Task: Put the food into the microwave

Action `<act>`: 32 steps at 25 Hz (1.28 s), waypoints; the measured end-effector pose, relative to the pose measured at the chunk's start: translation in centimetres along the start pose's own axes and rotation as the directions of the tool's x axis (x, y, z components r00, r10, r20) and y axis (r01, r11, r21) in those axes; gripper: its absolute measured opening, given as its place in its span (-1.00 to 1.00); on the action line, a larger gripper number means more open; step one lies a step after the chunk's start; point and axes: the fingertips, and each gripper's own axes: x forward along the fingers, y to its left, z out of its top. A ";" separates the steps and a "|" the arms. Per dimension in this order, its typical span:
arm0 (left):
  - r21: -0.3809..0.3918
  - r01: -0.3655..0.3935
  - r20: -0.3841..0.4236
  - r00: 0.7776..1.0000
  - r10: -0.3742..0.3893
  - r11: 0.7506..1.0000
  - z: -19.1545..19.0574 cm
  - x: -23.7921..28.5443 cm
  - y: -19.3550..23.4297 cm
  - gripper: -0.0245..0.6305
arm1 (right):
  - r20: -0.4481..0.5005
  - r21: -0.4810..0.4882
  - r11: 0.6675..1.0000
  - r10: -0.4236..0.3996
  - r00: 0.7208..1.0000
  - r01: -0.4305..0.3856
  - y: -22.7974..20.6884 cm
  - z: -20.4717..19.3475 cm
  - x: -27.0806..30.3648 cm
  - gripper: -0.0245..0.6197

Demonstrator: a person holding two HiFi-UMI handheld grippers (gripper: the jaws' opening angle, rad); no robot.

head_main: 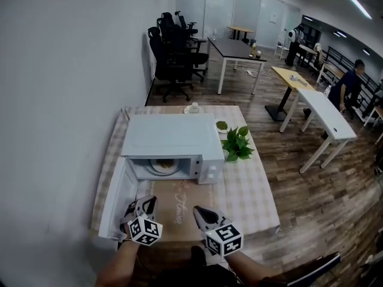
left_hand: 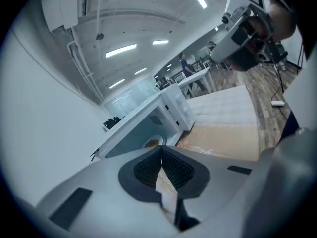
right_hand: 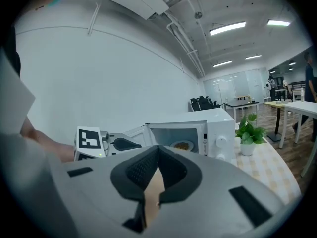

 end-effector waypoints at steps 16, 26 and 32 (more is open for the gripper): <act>-0.474 0.074 0.297 0.951 0.081 0.878 5.4 -12.1 3.2 -0.90 | 0.131 -0.035 0.999 -0.022 0.991 0.027 3.1 4.8 -1.1 -0.90; -0.551 0.097 0.377 0.915 0.144 0.829 7.5 -15.6 4.6 -0.90 | 0.165 -0.053 0.998 -0.027 0.986 0.036 3.8 6.7 -1.5 -0.90; -0.571 0.103 0.403 0.900 0.169 0.815 8.6 -16.9 4.9 -0.90 | 0.152 -0.064 0.998 -0.013 0.988 0.023 4.3 7.3 -1.5 -0.90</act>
